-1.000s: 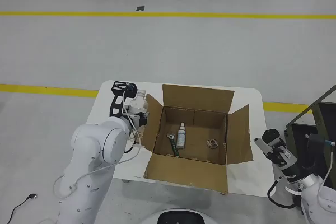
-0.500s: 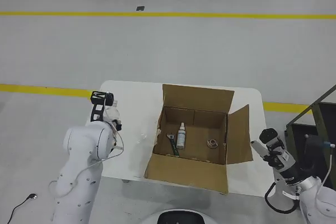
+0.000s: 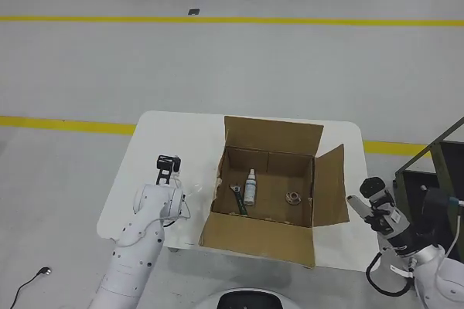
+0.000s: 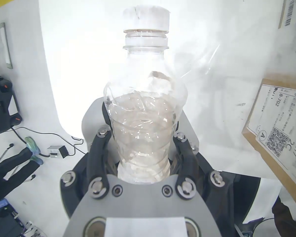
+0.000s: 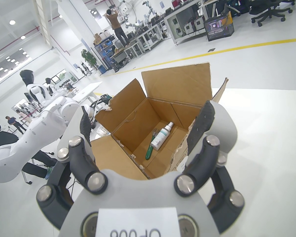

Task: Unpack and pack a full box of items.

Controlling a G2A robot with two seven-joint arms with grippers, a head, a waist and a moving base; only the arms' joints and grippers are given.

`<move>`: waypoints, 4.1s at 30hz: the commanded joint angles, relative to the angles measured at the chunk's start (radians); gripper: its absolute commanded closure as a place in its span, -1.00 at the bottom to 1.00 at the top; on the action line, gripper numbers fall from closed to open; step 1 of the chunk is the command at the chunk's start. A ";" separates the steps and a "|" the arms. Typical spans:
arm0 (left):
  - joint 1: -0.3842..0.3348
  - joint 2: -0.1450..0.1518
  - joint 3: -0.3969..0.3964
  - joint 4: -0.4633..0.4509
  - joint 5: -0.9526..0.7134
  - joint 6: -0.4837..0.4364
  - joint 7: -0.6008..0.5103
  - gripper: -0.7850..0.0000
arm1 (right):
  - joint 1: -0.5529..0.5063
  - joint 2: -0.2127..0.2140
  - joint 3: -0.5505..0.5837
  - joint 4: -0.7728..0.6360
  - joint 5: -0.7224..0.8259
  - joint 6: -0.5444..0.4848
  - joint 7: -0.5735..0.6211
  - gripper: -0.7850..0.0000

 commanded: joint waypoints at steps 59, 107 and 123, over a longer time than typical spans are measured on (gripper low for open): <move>0.051 0.003 -0.068 -0.047 -0.121 -0.032 0.000 -1.00 | 0.065 0.012 -0.021 -0.045 -0.017 -0.014 0.065 -1.00; 0.130 0.012 -0.136 -0.373 -0.103 0.078 0.034 -1.00 | 0.609 -0.025 -0.668 0.062 -0.789 0.726 0.648 1.00; 0.130 0.012 -0.136 -0.373 -0.103 0.078 0.034 -1.00 | 0.819 -0.076 -0.865 0.359 -0.808 0.785 0.746 1.00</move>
